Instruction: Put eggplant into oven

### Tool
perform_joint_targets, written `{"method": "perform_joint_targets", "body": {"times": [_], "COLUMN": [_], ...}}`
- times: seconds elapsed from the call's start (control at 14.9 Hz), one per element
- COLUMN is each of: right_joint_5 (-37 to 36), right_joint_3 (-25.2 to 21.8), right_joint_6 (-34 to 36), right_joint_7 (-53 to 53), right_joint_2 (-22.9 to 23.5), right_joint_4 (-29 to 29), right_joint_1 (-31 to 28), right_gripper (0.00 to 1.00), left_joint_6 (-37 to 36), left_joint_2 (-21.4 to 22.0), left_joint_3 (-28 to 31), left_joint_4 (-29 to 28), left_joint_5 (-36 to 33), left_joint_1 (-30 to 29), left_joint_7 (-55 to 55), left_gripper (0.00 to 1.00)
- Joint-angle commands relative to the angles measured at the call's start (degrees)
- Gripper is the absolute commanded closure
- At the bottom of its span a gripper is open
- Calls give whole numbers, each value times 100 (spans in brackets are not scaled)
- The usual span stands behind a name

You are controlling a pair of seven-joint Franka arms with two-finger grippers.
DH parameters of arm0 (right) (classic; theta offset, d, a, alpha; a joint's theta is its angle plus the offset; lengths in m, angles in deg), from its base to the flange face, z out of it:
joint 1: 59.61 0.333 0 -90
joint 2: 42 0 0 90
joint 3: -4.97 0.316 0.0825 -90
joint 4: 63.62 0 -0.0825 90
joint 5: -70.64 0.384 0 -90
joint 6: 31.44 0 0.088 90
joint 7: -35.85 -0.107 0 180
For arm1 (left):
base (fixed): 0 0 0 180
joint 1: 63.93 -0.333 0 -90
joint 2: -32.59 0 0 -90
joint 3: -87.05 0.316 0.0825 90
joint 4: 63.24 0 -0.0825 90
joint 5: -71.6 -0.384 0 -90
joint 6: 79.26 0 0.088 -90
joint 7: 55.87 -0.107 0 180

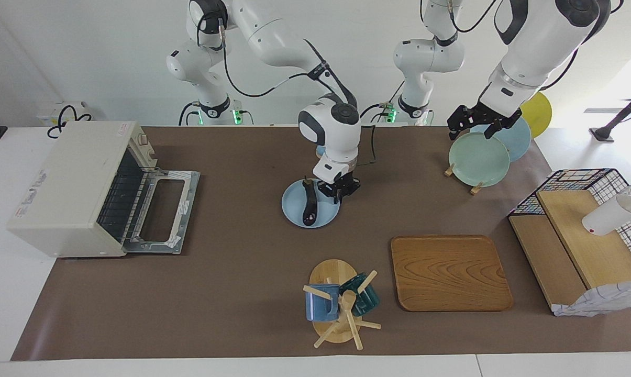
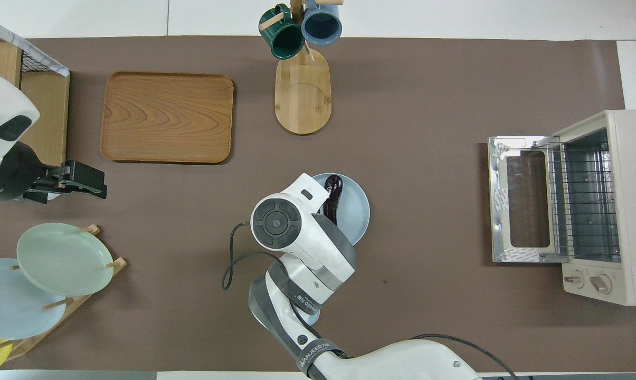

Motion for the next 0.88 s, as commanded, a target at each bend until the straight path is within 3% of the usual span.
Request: {"method": "perform_joint_targets", "body": {"times": [0.0, 0.2, 0.34, 0.54, 0.81], "right_joint_5": [-38, -714, -751, -760, -768], "right_joint_3": [3, -6, -33, -41, -41], "right_joint_6": [713, 1979, 2332, 2965, 3170], "right_joint_7": [29, 230, 528, 1257, 2303], "right_joint_2": [-134, -55, -282, -922, -2276], "right_joint_4": [-288, -1159, -1144, -767, 470], "right_joint_1": [-85, -514, -751, -1401, -2517], "right_gripper": [100, 100, 100, 100, 100], "left_joint_6": [-138, -138, -138, -138, -138], "left_joint_2": [-21, -21, -21, -21, -21], "left_joint_3": [-48, -48, -48, -48, -48], "left_joint_4": [116, 116, 125, 116, 125], "left_joint_5": [-98, -98, -98, -98, -98], "left_joint_1": [-92, -92, -92, -92, -92], "left_joint_7": [-49, -49, -49, -49, -49], "left_gripper": [0, 0, 0, 0, 0]}}
